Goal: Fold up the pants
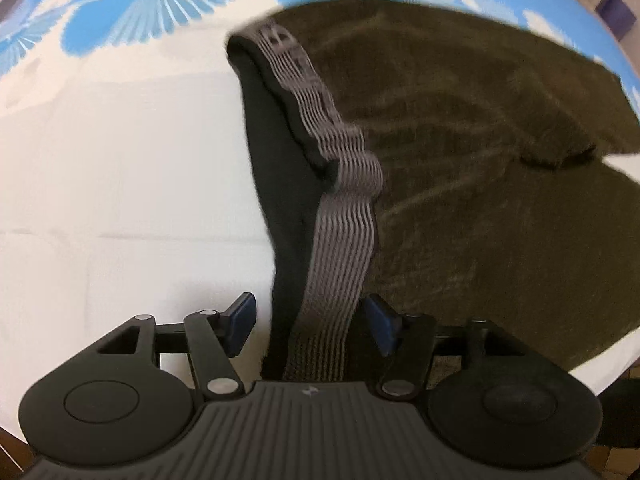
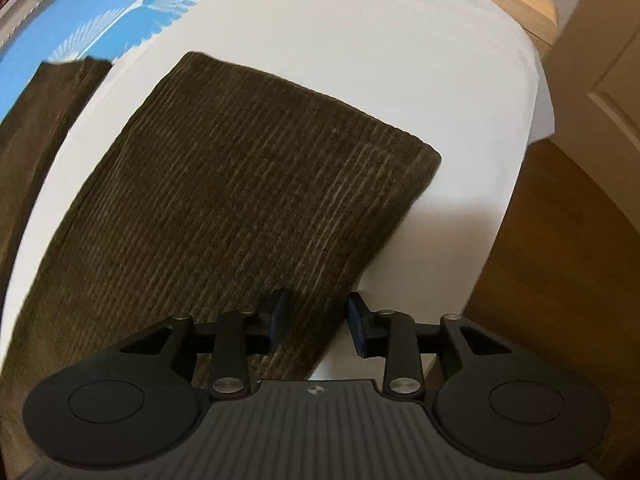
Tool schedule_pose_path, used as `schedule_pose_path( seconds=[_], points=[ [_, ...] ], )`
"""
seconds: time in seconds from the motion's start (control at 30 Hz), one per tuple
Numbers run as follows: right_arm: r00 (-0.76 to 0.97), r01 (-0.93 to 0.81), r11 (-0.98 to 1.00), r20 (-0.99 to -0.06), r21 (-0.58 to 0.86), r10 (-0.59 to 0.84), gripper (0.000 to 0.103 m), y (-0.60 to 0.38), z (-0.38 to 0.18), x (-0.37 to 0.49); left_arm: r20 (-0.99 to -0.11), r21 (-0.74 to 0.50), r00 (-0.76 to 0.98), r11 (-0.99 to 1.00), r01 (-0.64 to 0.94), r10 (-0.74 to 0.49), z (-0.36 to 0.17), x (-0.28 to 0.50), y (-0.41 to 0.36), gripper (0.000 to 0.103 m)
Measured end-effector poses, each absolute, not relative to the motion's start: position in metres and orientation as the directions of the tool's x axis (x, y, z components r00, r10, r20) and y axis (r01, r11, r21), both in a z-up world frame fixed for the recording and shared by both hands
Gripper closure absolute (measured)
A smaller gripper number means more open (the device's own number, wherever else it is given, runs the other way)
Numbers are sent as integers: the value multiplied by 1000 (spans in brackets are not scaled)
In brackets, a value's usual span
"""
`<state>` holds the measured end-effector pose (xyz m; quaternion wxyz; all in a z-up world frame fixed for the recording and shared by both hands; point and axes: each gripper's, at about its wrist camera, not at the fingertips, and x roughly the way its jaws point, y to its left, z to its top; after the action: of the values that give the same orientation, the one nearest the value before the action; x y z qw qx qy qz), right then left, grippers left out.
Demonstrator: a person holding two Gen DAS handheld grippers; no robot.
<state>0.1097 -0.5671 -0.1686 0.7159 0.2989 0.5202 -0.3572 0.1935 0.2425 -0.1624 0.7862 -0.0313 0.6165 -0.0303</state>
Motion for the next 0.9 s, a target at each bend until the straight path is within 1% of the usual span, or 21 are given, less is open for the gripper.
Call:
schedule_pose_path(
  seconds=[0.07,0.1,0.13,0.17,0.2,0.23,0.3,0.37,0.53,0.57,0.67,0.7,0.73,0.87,0.9],
  points=[
    [206,816,576,-958,55,-201,68,-564,-168,111,-972,-79,219,996,51,-89,-169,195,234,47],
    [212,812,580,-957,61,-196,76,-562,-167,111,-970,-64,229,995,79,-81,-169,193,230,52],
    [219,809,585,-954,62,-203,85,-560,-165,112,-968,-48,239,993,103,-72,-168,192,227,62],
    [233,803,592,-949,66,-211,90,-559,-162,112,-966,-37,249,991,126,-68,-165,191,226,73],
    [254,799,597,-943,79,-215,92,-557,-160,113,-964,-23,261,991,133,-57,-162,190,226,87],
    [286,794,599,-933,104,-218,92,-555,-155,114,-961,-36,268,992,122,-68,-159,189,230,92],
    [334,781,611,-915,132,-228,93,-552,-147,116,-954,-59,290,994,88,-82,-151,187,239,94],
    [359,764,629,-904,142,-231,93,-549,-144,119,-945,-62,315,994,89,-87,-145,183,244,94],
    [328,744,654,-927,136,-182,91,-541,-151,126,-951,-17,306,999,51,-32,-142,178,252,95],
    [303,742,661,-936,112,-181,88,-540,-153,126,-954,-19,298,998,52,-34,-143,177,250,95],
    [204,759,650,-955,17,-213,87,-542,-157,125,-947,-1,320,998,59,-20,-138,179,246,93],
    [186,771,636,-959,7,-215,84,-544,-158,123,-940,5,340,999,52,-13,-135,179,244,92],
    [172,786,618,-959,-4,-225,83,-548,-157,120,-931,3,365,999,42,-12,-130,180,243,90],
    [192,786,613,-915,-73,-355,81,-549,-138,115,-901,-51,430,998,29,-58,-117,185,236,85],
    [207,782,618,-900,-84,-383,81,-547,-132,116,-897,-53,437,998,35,-63,-114,185,234,83]
  ],
)
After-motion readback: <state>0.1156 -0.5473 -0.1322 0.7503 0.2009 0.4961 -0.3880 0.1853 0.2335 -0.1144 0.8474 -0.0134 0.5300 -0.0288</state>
